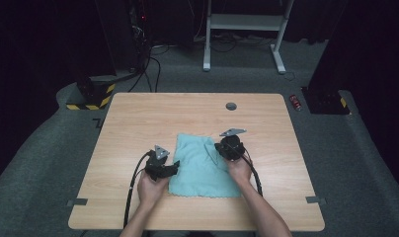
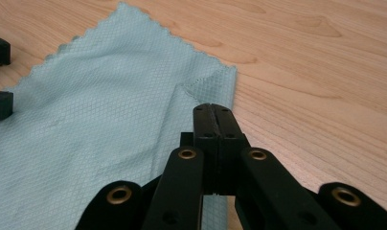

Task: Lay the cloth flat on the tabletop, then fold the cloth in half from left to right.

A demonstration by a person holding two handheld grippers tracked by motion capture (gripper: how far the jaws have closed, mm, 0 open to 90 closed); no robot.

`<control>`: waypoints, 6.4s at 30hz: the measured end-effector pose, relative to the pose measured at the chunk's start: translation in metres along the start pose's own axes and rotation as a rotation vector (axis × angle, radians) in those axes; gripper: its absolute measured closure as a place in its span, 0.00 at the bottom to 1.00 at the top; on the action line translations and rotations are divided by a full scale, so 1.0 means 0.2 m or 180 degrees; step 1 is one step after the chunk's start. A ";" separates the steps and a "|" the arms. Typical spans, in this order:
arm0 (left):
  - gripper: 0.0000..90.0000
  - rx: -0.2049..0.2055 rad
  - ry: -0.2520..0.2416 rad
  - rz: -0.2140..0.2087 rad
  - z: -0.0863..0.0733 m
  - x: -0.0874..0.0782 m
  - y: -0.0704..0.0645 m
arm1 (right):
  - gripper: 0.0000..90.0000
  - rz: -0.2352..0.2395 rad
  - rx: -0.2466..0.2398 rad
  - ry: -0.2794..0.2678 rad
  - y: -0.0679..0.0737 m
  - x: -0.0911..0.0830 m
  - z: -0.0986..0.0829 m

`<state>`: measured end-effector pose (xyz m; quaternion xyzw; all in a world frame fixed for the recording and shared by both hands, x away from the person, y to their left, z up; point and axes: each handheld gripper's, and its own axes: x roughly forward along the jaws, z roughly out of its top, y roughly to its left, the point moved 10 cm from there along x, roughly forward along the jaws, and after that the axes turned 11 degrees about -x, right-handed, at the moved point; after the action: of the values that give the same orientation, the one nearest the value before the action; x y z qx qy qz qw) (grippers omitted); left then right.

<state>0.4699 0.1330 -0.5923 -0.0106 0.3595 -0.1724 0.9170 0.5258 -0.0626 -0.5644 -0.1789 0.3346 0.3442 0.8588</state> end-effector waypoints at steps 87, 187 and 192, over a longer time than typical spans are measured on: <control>0.45 0.0176 0.0075 -0.0013 0.19 0.12 -0.04 | 0.72 0.0016 -0.0309 0.0065 0.00 -0.23 -0.30; 0.41 -0.0234 0.0200 -0.0273 0.15 0.02 0.05 | 0.73 0.0458 -0.0490 -0.0325 0.46 -0.24 -0.26; 0.39 -0.0217 0.0249 -0.0261 0.23 0.09 0.05 | 0.75 0.0573 -0.0539 -0.0374 0.56 -0.21 -0.22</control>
<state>0.5158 0.1316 -0.5718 -0.0498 0.4000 -0.1977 0.8936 0.4030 -0.0273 -0.5757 -0.1995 0.2683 0.4568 0.8243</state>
